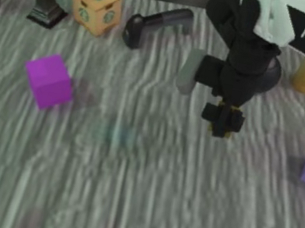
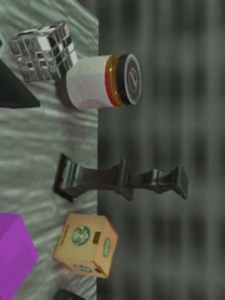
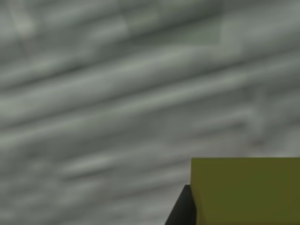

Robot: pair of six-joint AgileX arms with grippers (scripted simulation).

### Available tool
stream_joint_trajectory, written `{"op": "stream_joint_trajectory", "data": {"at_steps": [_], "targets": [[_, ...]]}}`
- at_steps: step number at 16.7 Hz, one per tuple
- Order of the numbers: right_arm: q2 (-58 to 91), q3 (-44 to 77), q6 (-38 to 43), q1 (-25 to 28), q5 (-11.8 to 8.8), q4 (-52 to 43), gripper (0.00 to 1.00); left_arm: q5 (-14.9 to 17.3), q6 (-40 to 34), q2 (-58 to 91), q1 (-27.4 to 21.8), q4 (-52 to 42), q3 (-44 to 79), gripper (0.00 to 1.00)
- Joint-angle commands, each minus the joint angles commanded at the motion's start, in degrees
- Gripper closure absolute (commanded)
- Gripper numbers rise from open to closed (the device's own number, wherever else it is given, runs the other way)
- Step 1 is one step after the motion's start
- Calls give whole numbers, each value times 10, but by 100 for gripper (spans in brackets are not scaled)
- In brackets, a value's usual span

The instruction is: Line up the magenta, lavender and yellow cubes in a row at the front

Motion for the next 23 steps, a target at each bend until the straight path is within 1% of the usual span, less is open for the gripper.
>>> {"op": "stream_joint_trajectory", "data": {"at_steps": [4, 7, 13, 16, 18, 23], "targets": [[1, -3, 1, -2, 0, 2, 100, 0, 0, 0, 0, 0, 0, 0], [-36, -42, -6, 16, 0, 14, 100, 0, 0, 0, 0, 0, 0, 0], [-180, -246, -25, 85, -2, 56, 100, 0, 0, 0, 0, 0, 0, 0], [-240, -318, -35, 115, -2, 74, 100, 0, 0, 0, 0, 0, 0, 0], [-257, -336, -38, 125, -2, 80, 100, 0, 0, 0, 0, 0, 0, 0], [-255, -336, -37, 123, -3, 80, 100, 0, 0, 0, 0, 0, 0, 0]]}}
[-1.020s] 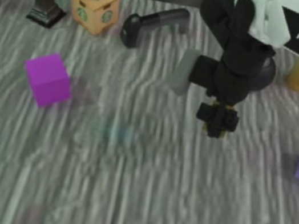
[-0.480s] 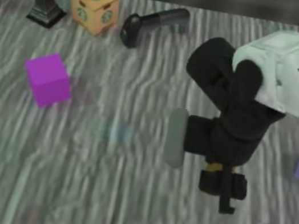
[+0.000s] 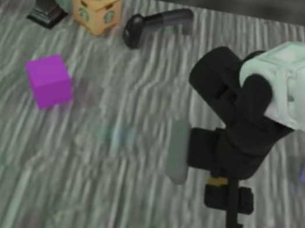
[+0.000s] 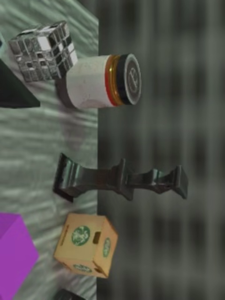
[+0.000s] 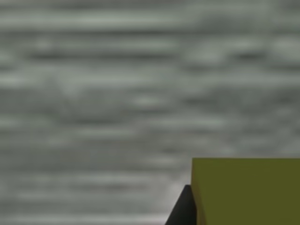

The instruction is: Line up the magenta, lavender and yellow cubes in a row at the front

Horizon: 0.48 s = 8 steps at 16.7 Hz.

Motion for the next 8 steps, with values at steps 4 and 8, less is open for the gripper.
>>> {"op": "stream_joint_trajectory", "data": {"at_steps": [4, 8], "targets": [[22, -37, 0, 2, 0, 63, 100, 0, 0, 0, 0, 0, 0, 0], [52, -87, 1, 2, 0, 143, 100, 0, 0, 0, 0, 0, 0, 0]]}}
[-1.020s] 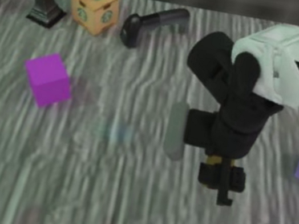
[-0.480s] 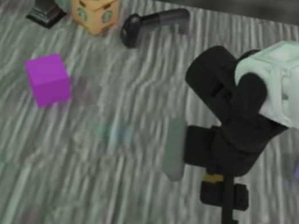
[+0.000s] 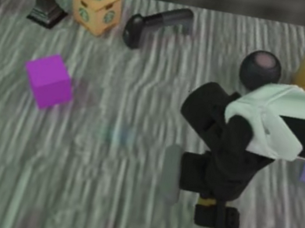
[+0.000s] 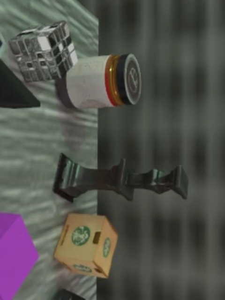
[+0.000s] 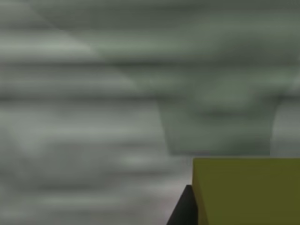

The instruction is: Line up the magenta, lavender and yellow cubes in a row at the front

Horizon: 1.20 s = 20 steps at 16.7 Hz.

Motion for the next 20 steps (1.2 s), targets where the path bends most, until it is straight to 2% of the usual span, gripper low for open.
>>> {"op": "stream_joint_trajectory", "data": {"at_steps": [5, 18, 20], "targets": [[5, -7, -1, 1, 0, 9, 100, 0, 0, 0, 0, 0, 0, 0], [5, -7, -1, 1, 0, 9, 2, 0, 0, 0, 0, 0, 0, 0], [5, -7, -1, 1, 0, 9, 0, 0, 0, 0, 0, 0, 0, 0]]}}
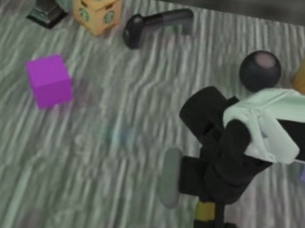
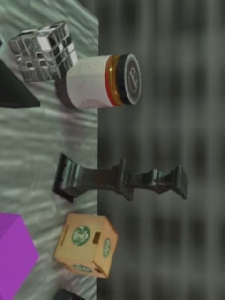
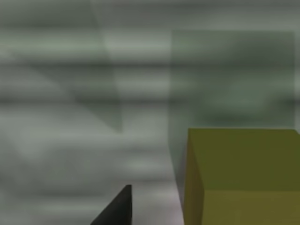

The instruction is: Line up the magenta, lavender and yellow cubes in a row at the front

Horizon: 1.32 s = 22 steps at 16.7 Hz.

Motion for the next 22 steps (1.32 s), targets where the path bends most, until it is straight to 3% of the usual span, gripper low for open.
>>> {"op": "stream_joint_trajectory", "data": {"at_steps": [8, 16, 22], "targets": [[-1, 2, -1, 0, 0, -2, 0, 0, 0, 0, 0, 0, 0, 0], [-58, 84, -4, 2, 0, -145, 0, 0, 0, 0, 0, 0, 0, 0], [-61, 88, -5, 0, 0, -151, 0, 0, 0, 0, 0, 0, 0, 0]]}}
